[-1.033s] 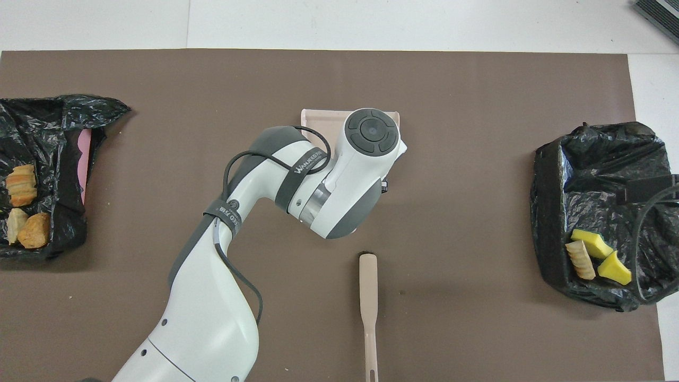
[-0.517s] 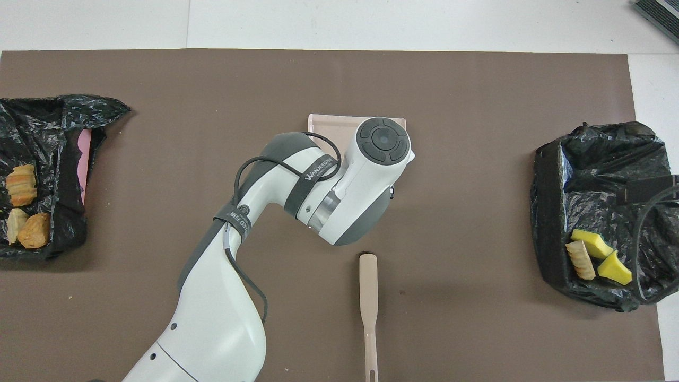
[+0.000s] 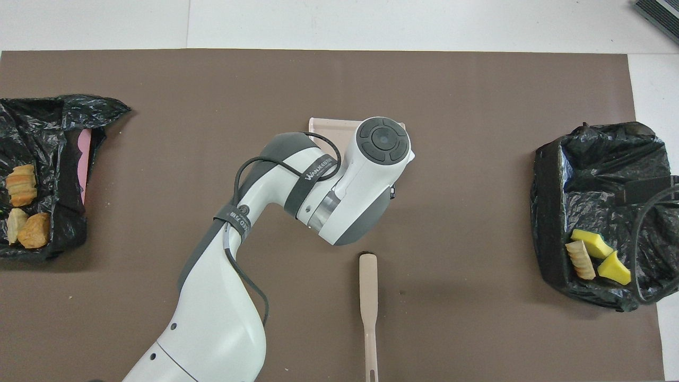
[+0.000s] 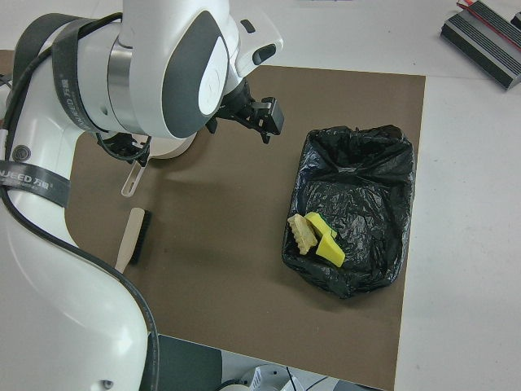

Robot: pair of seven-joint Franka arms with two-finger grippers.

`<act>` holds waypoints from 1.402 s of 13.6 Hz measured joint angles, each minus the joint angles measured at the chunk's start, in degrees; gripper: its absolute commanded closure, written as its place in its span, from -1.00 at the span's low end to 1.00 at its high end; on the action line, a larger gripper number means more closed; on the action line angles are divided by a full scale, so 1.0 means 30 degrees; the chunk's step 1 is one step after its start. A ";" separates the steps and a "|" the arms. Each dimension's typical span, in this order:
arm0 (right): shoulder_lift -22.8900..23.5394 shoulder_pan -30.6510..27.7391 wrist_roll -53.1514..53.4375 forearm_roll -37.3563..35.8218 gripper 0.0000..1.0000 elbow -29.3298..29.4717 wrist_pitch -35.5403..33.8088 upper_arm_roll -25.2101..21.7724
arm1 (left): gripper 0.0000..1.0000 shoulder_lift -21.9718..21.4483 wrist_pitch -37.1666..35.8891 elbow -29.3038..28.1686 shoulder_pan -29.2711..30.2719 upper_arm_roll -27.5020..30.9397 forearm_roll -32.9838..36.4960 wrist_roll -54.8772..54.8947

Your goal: Sweep and dump trash in bin

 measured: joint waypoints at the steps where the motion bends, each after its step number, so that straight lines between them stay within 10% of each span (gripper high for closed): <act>1: -0.0001 0.0000 -0.0001 0.0000 -1.00 -0.0003 0.0000 0.0000 | -0.42 0.0001 -0.0023 -0.0001 -0.0030 -0.0001 0.0000 0.0000; 3: -0.0004 0.0002 -0.0003 0.0000 -1.00 -0.0005 0.0000 0.0000 | -1.00 -0.0066 -0.0042 -0.0010 -0.0084 0.0010 0.0000 0.0000; 11: -0.0009 0.0002 -0.0005 0.0000 -1.00 -0.0020 0.0000 0.0000 | -1.00 -0.6435 -0.0754 -0.4276 0.0547 0.0751 0.0188 0.0636; 19: -0.0009 0.0002 -0.0005 0.0000 -1.00 -0.0057 0.0000 0.0000 | -1.00 -1.2648 -0.3320 -0.6871 0.5304 0.0985 0.0226 0.7166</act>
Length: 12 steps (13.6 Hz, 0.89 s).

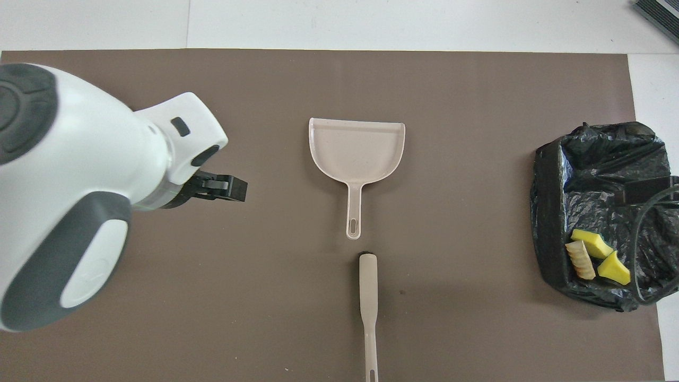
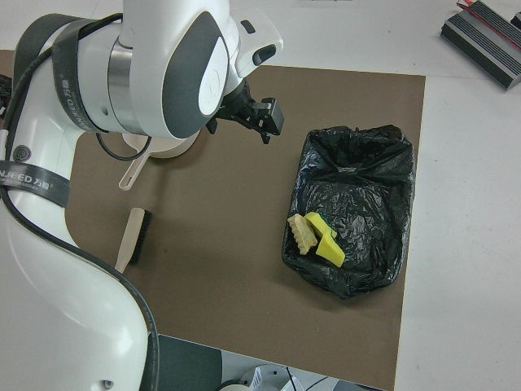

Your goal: Sweep and dump trash in bin

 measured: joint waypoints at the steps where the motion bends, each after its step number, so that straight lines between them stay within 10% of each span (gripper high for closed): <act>1: 0.0000 0.0000 0.0000 0.0000 -1.00 -0.0024 0.0000 0.0000 | -1.00 -0.0363 -0.0295 0.0002 0.0654 0.0022 0.0001 0.0488; 12: 0.0000 0.0073 -0.1159 -0.0067 -1.00 -0.0156 0.0366 0.0003 | -1.00 -0.1616 -0.6815 0.3094 0.4708 0.0405 -0.0011 0.5187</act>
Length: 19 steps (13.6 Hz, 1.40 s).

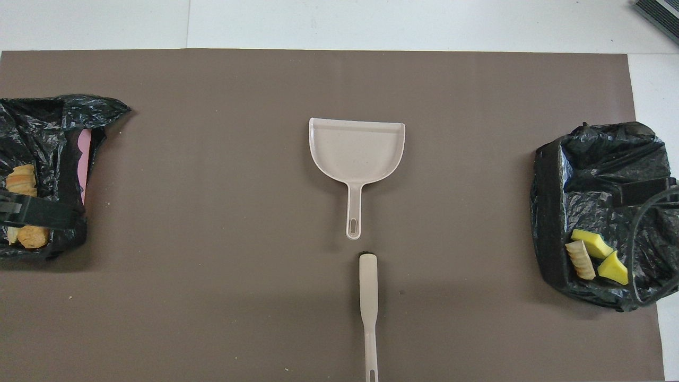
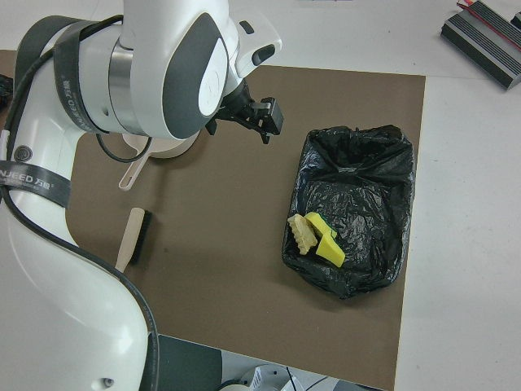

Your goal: Sweep and dump trash in bin

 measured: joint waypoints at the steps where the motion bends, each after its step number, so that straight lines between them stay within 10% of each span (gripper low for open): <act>1: 0.0001 0.0001 -0.0596 -0.0083 -1.00 -0.0048 0.0204 0.0000 | -1.00 0.0190 -0.0422 0.0423 0.0094 0.0013 -0.0004 0.0010; 8: 0.0001 0.0000 -0.0967 -0.0178 -1.00 -0.0126 0.0265 0.0000 | -1.00 0.1859 -0.0973 0.2323 0.1523 0.0002 -0.0433 0.1328; 19: 0.0000 -0.0007 -0.0967 -0.0178 -1.00 -0.0146 0.0265 -0.0001 | -1.00 0.0606 -0.1176 0.1165 0.1517 -0.0212 -0.0456 0.2317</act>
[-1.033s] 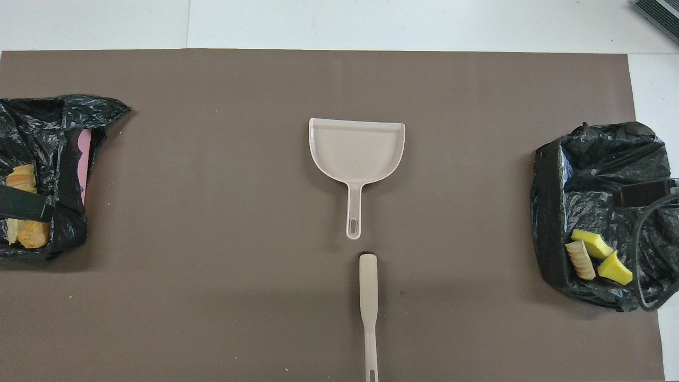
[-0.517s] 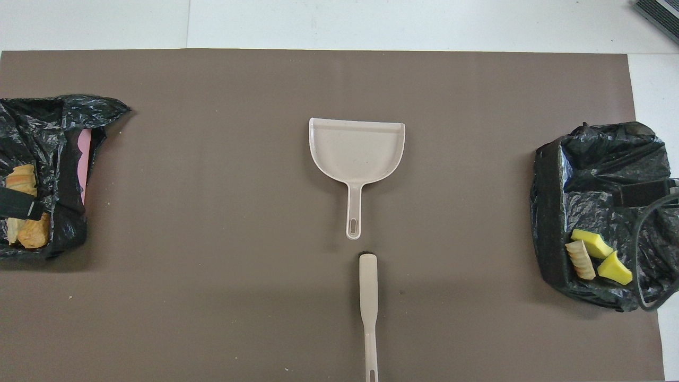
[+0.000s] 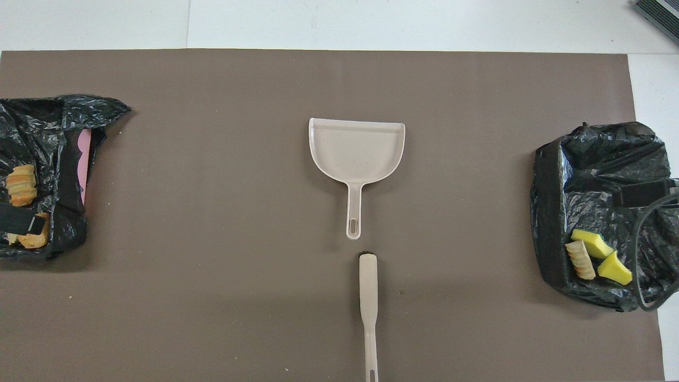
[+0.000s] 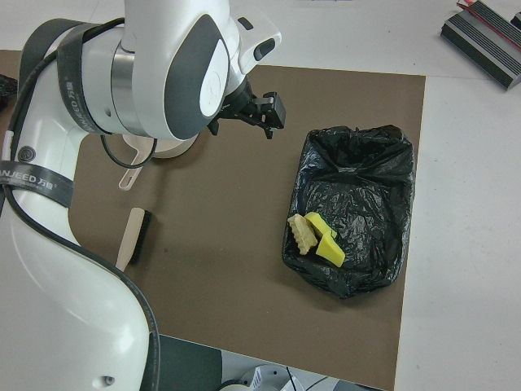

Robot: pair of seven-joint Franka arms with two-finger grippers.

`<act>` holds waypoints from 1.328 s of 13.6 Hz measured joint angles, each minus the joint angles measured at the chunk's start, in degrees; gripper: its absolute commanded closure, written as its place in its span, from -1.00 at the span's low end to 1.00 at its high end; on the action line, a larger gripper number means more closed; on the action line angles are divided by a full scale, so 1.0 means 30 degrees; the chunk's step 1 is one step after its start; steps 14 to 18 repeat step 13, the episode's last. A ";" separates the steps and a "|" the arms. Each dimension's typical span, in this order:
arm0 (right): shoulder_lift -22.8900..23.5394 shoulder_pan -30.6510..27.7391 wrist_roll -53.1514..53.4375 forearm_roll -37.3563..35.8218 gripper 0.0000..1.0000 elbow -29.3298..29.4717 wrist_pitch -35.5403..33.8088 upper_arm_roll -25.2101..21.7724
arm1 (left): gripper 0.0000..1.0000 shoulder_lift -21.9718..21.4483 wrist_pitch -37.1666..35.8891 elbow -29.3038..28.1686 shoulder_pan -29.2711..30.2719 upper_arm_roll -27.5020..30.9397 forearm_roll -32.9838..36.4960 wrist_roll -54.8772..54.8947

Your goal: Sweep and dump trash in bin

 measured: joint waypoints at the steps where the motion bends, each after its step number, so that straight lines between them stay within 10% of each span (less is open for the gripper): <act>1: 0.0000 0.0000 0.0000 0.0000 -1.00 -0.0002 0.0000 0.0000 | -1.00 0.0000 0.0001 -0.0006 0.0000 0.0000 0.0000 0.0000; 18: 0.0000 -0.0001 -0.0001 0.0000 -1.00 -0.0015 0.0000 0.0000 | -1.00 0.0000 0.0252 -0.0045 0.0001 0.0009 0.0000 -0.0003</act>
